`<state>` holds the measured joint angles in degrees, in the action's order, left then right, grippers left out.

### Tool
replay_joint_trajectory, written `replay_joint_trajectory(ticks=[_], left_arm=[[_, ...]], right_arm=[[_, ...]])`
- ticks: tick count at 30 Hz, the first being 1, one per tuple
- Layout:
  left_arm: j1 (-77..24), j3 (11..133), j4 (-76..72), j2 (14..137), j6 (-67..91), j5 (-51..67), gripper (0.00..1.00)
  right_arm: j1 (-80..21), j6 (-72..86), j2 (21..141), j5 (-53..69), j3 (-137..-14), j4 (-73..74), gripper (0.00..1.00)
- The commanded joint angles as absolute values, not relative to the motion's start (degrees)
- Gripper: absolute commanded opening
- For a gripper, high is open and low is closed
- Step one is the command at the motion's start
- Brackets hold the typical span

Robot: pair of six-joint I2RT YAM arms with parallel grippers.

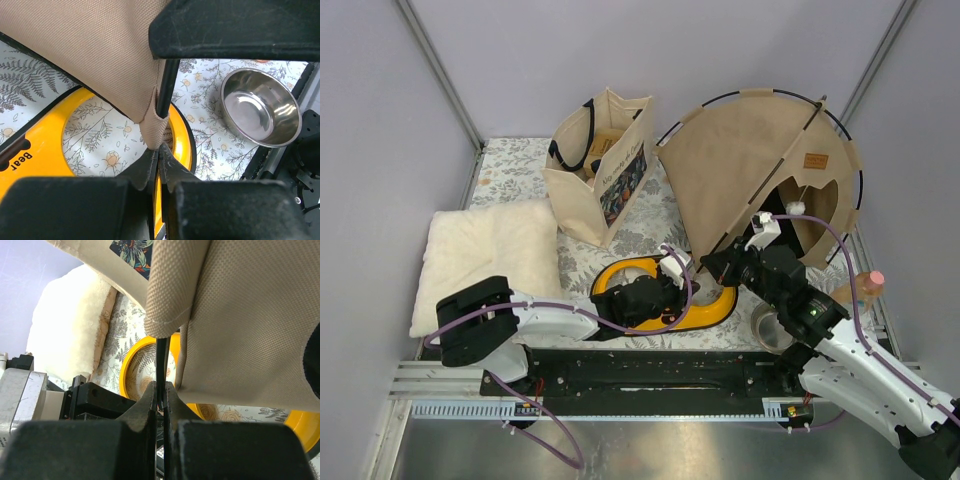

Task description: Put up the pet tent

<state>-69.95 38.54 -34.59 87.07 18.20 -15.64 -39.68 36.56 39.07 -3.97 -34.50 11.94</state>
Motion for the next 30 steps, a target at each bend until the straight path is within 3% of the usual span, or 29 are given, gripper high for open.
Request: replay_joint_trajectory(ticks=[1,7,12,21,30], left_arm=[[-70.22,40.43,-38.5,86.84,17.58,-16.61,0.04],[-70.22,40.78,-38.58,86.92,17.75,-17.4,0.14],[-70.14,40.78,-39.64,86.92,17.84,-18.19,0.13],[-69.96,42.1,-40.17,87.45,17.4,-17.41,0.01],[-69.96,41.4,-40.78,86.57,17.58,-16.52,0.09]], right_arm=[[-39.46,37.44,38.23,-4.66,-37.53,9.93,0.0],[-39.46,37.44,38.32,-4.75,-37.09,9.84,0.0],[-39.46,37.44,38.58,-4.57,-36.91,9.76,0.0],[-39.46,37.44,38.76,-4.92,-36.04,9.58,0.0],[-39.46,37.27,38.94,-5.18,-35.95,9.4,0.0]])
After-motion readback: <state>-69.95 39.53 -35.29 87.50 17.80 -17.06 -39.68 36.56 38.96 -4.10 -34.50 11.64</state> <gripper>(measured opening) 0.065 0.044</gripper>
